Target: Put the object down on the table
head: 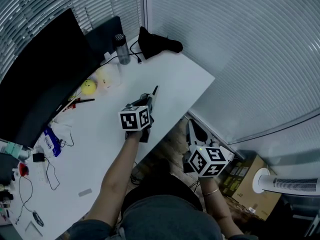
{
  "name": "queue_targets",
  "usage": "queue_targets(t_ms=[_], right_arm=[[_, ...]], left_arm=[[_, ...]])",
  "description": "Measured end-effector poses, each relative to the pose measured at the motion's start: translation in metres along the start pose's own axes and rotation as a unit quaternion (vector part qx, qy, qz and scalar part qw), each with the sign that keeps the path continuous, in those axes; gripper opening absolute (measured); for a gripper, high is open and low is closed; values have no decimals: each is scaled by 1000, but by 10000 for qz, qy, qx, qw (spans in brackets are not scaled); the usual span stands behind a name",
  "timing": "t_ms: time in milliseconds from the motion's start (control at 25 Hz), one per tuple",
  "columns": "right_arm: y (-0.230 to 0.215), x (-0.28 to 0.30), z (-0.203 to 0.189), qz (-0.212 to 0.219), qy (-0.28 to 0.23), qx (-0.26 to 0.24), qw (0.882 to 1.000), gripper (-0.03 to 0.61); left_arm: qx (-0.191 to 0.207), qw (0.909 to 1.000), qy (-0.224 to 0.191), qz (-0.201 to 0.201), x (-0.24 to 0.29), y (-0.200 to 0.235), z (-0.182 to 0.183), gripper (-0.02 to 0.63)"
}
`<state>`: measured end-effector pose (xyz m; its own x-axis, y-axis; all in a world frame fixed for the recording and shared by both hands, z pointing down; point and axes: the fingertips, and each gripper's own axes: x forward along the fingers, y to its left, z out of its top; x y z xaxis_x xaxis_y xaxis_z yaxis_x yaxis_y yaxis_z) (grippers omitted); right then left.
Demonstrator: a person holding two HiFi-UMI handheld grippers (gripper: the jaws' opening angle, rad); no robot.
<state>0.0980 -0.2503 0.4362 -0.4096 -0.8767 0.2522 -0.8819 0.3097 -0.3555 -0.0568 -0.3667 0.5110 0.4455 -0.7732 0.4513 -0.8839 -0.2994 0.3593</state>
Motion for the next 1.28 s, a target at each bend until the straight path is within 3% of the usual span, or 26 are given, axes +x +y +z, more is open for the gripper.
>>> queue_targets(t_ms=[800,1280], right_arm=[[-14,0,4,-64,-2,37,10000,5],[-22,3,5,-102,28,30,9999,4]], left_arm=[[-884,9956,200,-236,35,16,-11,25],[-858,9952,454,-94,46,29,-25,25]])
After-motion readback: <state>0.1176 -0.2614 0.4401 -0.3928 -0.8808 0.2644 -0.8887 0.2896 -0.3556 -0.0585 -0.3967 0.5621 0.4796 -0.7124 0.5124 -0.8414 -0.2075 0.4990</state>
